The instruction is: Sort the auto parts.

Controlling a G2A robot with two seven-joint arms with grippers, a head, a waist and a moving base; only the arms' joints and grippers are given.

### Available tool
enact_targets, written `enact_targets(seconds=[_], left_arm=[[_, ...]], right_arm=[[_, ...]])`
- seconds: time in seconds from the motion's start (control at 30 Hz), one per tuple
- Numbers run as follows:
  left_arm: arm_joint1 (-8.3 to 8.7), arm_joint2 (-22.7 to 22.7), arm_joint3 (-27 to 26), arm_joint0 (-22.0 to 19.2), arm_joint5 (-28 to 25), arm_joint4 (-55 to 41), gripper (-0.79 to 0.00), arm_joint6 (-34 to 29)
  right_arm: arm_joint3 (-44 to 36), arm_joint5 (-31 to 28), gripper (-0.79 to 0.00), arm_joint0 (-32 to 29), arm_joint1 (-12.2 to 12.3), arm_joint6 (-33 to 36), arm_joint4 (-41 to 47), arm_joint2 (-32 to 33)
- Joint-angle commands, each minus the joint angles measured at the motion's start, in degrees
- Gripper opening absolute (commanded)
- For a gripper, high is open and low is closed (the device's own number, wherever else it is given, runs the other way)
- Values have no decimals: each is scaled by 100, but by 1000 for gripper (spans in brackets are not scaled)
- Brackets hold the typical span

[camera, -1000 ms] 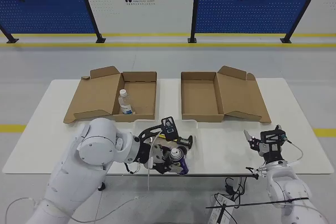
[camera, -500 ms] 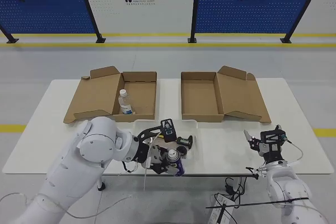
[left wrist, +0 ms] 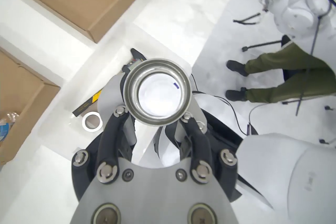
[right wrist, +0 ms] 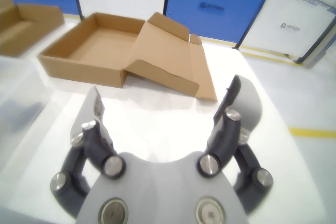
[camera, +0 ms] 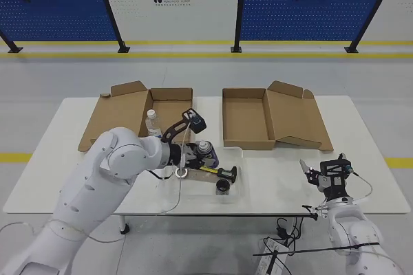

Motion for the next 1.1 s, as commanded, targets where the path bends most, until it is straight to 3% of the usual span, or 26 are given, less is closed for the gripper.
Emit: enact_targets(seconds=[0.0,0.23,0.4,1.07], left_arm=[[-58,124,224,-213,199,-41,-785,179],[-204,525,744,-813,871,481,-785,228],[-269,621,926,-1034,1001,592,-785,368],[-294,630,1065,-1004,1089,651,-785,579]], right_arm=[[0,0,0,0,0,0,0,0],[0,0,0,0,0,0,0,0],[0,0,0,0,0,0,0,0],[0,0,0,0,0,0,0,0]])
